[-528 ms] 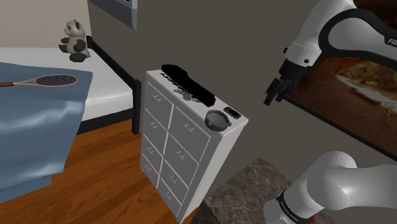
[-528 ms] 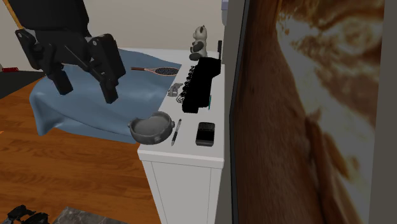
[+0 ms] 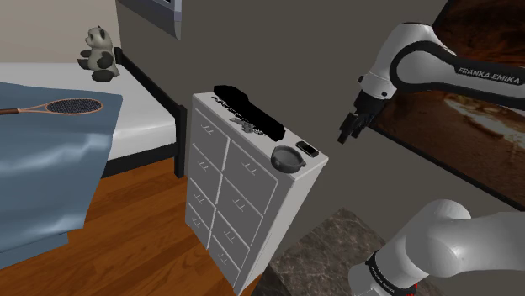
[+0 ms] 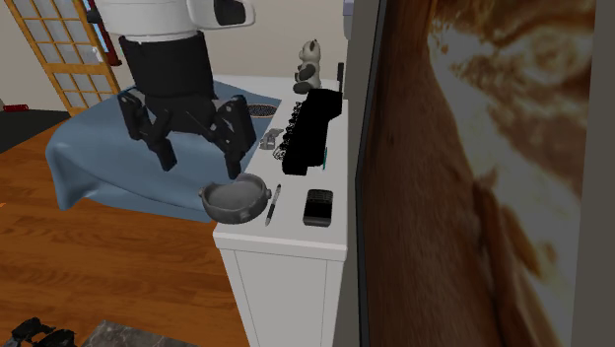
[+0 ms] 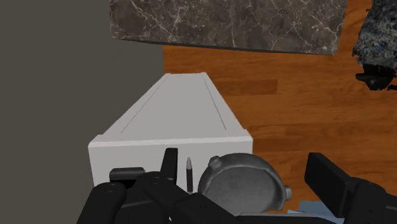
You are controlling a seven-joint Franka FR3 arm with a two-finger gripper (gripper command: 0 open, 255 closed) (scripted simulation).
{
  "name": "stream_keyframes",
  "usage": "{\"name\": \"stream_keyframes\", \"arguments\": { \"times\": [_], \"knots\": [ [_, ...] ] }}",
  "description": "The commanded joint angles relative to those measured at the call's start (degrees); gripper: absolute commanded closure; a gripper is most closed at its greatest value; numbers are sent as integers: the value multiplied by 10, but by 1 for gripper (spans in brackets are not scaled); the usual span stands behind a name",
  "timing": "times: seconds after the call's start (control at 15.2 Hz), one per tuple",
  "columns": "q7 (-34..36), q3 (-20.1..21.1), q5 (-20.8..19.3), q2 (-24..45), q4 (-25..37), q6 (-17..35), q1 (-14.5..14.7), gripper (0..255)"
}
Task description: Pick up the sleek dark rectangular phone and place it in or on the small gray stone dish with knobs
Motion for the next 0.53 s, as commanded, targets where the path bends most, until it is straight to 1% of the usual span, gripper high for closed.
{"name": "stream_keyframes", "arguments": {
  "times": [0.0, 0.46],
  "knots": [
    [-22, -14, -10, 32, -4, 40, 0, 0],
    [-101, -64, -34, 153, 1, 166, -2, 0]
  ]
}}
